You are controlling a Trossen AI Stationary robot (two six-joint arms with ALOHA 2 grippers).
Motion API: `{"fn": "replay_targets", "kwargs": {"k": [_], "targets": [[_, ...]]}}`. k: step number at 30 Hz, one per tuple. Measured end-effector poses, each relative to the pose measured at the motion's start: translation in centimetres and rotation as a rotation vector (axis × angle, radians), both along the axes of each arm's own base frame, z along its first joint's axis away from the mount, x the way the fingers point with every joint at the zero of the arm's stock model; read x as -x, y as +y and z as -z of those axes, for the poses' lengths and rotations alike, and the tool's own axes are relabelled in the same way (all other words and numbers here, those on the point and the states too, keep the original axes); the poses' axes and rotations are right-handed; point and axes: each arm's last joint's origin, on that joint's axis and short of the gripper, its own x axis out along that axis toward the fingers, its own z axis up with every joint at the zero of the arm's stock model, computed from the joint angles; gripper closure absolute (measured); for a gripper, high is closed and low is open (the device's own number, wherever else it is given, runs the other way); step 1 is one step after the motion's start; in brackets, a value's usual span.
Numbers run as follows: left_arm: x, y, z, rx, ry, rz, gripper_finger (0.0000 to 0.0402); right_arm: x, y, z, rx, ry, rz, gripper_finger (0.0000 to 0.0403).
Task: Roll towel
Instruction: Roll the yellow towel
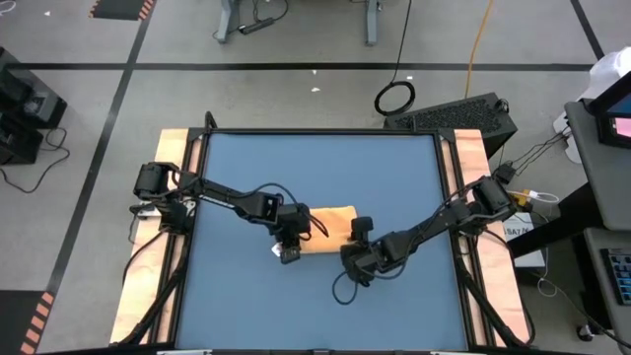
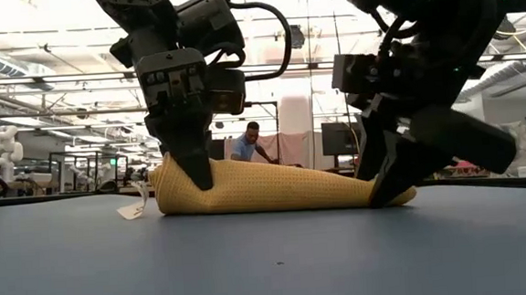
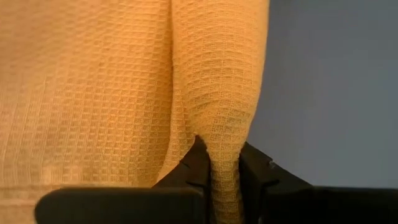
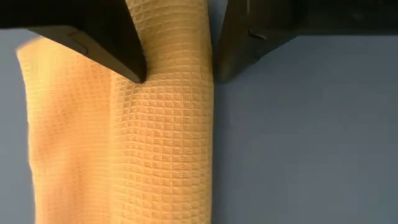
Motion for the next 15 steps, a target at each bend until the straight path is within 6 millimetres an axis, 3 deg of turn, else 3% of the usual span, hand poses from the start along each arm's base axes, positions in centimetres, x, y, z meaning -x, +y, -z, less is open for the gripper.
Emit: {"fn": "replay_targets", "kwargs": {"k": [7,15], "targets": [[0.0,0.0,0.0,0.017,-0.001,0.012,0.036,-0.5,-1.4,-0.1,-0.059,0.031,0.006,0.0171],[0.0,-0.1,0.0,0.018,0.0,0.019,0.036,-1.0,-3.1,-0.5,-0.142,0.056,-0.001,0.0192]]}}
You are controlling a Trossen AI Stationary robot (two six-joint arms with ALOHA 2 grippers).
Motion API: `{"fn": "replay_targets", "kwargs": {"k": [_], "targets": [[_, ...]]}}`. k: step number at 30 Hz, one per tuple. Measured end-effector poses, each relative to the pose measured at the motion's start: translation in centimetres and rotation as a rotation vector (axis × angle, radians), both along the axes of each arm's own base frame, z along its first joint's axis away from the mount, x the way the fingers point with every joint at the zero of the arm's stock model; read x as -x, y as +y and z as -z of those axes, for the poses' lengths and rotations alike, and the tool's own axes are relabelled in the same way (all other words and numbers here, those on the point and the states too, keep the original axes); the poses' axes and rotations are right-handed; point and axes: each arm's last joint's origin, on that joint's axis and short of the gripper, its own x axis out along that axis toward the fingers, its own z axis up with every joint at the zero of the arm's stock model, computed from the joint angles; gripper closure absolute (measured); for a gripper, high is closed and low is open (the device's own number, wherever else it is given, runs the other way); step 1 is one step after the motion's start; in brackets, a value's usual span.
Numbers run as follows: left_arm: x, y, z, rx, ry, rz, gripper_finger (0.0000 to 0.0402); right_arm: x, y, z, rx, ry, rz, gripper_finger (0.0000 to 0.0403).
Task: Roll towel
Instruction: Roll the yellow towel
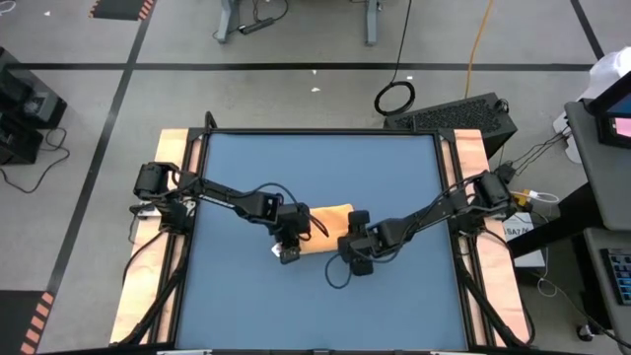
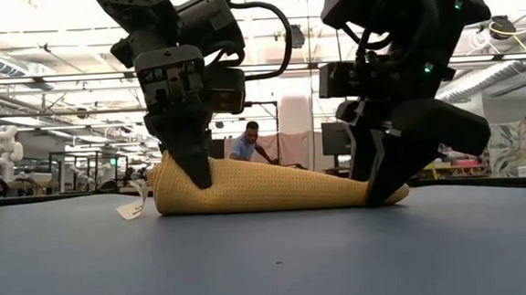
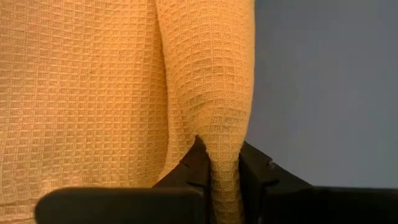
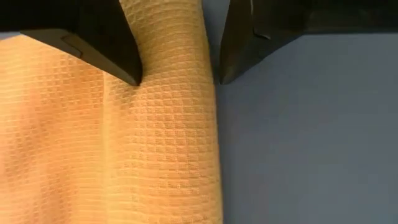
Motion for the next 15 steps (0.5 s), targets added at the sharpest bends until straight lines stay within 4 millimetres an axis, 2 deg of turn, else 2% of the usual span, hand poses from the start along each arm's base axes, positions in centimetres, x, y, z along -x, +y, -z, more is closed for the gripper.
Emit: {"fn": "replay_targets", "kwargs": {"k": [3,6,11,15], "targets": [[0.0,-0.01,0.0,0.0,0.0,0.001,0.036,0.29,0.03,-0.64,0.045,-0.016,-0.009,0.019],[0.02,-0.02,0.01,-0.008,-0.003,0.017,0.036,0.55,0.23,-1.15,0.1,-0.029,-0.017,0.0171],[0.02,-0.02,0.01,-0.01,-0.006,0.021,0.036,0.63,0.23,-1.08,0.13,-0.016,-0.042,0.0132],[0.02,-0.02,0.01,-0.011,-0.006,0.021,0.036,0.34,-0.18,-1.12,0.115,-0.012,-0.084,0.0125]]}}
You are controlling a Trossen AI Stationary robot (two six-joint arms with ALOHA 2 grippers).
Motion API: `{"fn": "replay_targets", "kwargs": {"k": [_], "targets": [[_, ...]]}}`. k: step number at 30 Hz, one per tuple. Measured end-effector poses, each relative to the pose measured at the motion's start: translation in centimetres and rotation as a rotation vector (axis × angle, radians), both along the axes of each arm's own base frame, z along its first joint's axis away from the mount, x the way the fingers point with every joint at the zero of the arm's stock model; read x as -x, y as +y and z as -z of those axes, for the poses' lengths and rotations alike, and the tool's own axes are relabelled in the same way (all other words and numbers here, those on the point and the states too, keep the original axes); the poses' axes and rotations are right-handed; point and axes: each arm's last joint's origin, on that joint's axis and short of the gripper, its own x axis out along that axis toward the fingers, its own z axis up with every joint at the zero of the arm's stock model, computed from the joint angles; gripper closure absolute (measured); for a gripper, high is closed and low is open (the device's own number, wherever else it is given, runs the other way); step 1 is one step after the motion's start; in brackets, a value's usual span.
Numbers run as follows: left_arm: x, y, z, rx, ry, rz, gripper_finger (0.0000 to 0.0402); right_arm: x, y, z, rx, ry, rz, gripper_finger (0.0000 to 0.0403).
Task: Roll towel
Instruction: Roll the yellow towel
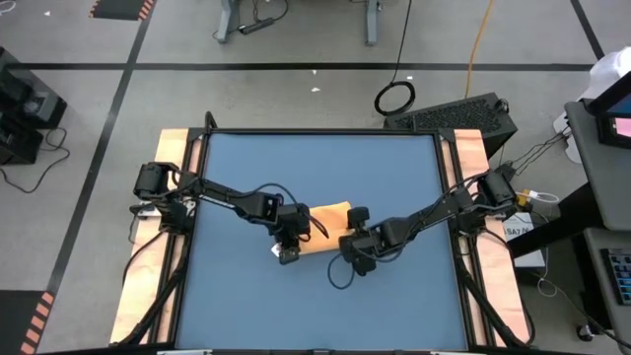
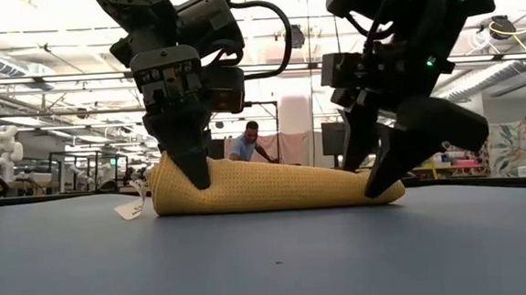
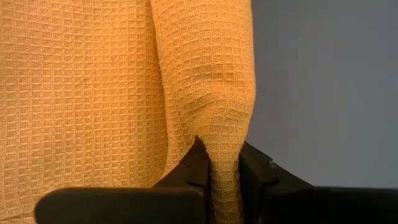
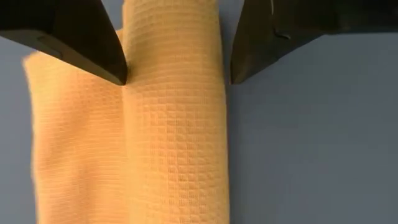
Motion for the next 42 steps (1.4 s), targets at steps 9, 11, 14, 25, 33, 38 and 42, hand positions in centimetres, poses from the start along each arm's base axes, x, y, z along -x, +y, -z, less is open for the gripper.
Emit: {"fn": "replay_targets", "kwargs": {"k": [9,11,14,25,33,38,42], "targets": [[0.0,0.0,0.0,-0.025,-0.007,0.01,0.036,-1.0,-2.9,1.0,-0.163,0.073,-0.046,0.0147],[0.0,0.0,0.0,-0.033,-0.007,0.007,0.0359,-1.2,-3.4,1.3,-0.22,0.088,-0.058,0.0151],[0.0,0.0,0.0,-0.035,-0.005,0.006,0.0358,-1.3,-3.9,1.6,-0.267,0.102,-0.06,0.0159],[0.2,-0.1,0.2,-0.293,0.001,-0.088,0.0312,-1.4,-4.3,1.7,-0.376,0.11,-0.031,0.0226],[1.0,-2.0,-1.1,-0.342,-0.02,-0.046,0.016,-1.4,-3.8,1.7,-0.56,0.126,0.012,0.0312],[2.6,-3.4,-3.2,-0.397,-0.043,0.02,0.009,-1.4,-3.6,1.7,-0.615,0.127,0.025,0.0347],[3.4,-5.6,-4.3,-0.398,-0.097,0.08,0.0068,-1.5,-3.6,1.7,-0.621,0.118,0.034,0.0351]]}}
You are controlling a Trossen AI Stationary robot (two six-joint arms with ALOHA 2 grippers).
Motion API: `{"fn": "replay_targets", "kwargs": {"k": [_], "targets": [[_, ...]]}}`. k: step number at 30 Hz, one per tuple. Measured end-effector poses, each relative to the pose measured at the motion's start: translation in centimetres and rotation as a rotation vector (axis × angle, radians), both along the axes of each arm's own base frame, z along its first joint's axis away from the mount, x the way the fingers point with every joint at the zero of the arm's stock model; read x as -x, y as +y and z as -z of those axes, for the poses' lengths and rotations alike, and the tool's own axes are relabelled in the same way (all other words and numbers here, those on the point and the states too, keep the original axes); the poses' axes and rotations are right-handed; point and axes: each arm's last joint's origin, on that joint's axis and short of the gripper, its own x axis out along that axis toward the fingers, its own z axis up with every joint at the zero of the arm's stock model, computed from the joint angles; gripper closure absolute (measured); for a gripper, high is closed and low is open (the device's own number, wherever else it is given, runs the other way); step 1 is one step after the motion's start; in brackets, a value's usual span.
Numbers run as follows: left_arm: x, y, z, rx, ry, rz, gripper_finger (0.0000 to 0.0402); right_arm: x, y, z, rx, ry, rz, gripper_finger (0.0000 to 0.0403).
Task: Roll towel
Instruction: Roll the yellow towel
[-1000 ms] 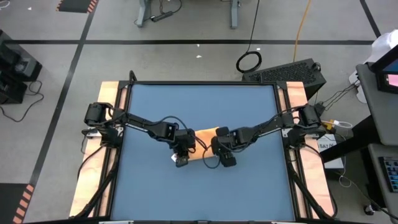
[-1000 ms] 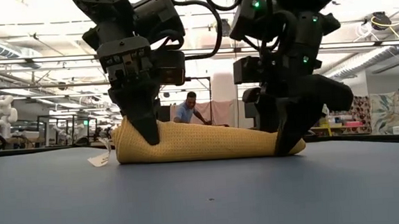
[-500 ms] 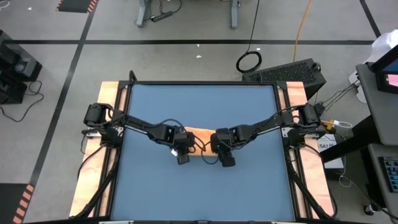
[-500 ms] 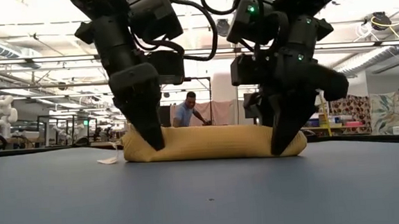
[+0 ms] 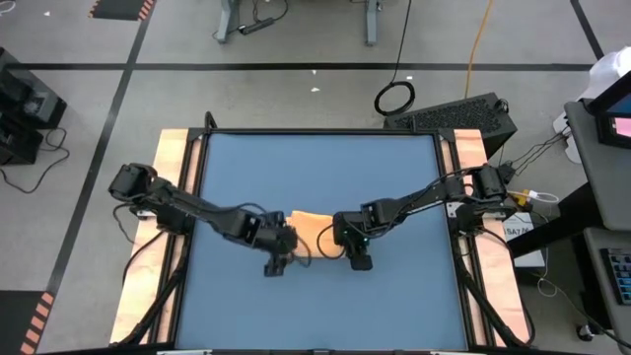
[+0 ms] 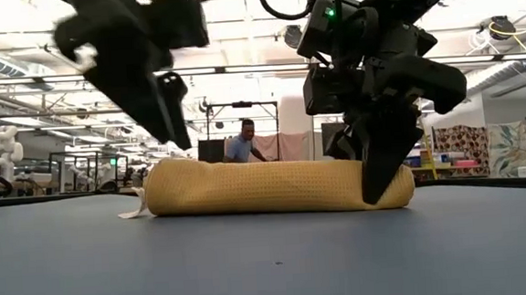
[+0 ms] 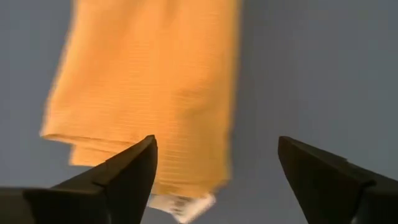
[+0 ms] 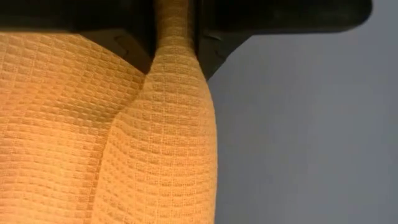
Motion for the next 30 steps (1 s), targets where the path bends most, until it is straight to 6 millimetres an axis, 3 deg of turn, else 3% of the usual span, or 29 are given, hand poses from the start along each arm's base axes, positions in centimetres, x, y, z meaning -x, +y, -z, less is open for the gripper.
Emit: {"fn": "replay_targets", "kwargs": {"k": [4,10,17,23,30], "targets": [[0.7,-2.6,0.1,-0.083,-0.035,0.04,0.0066,-0.1,0.1,-0.1,-0.039,-0.005,0.006,0.0349],[0.2,-6.1,0.8,-0.217,-0.21,0.056,0.0066,-0.2,0.3,-0.1,-0.093,-0.004,-0.002,0.0349],[-0.1,-6.8,3.9,-0.302,-0.128,0.095,0.0071,-0.2,0.4,-0.1,-0.126,-0.001,-0.011,0.0349],[-0.4,-6.9,6.2,-0.365,-0.078,0.091,0.0105,-0.2,0.4,-0.1,-0.129,-0.003,-0.013,0.0349],[-0.3,-7.4,6.4,-0.485,-0.125,0.049,0.0131,-0.2,0.4,-0.1,-0.128,-0.002,-0.013,0.0348]]}}
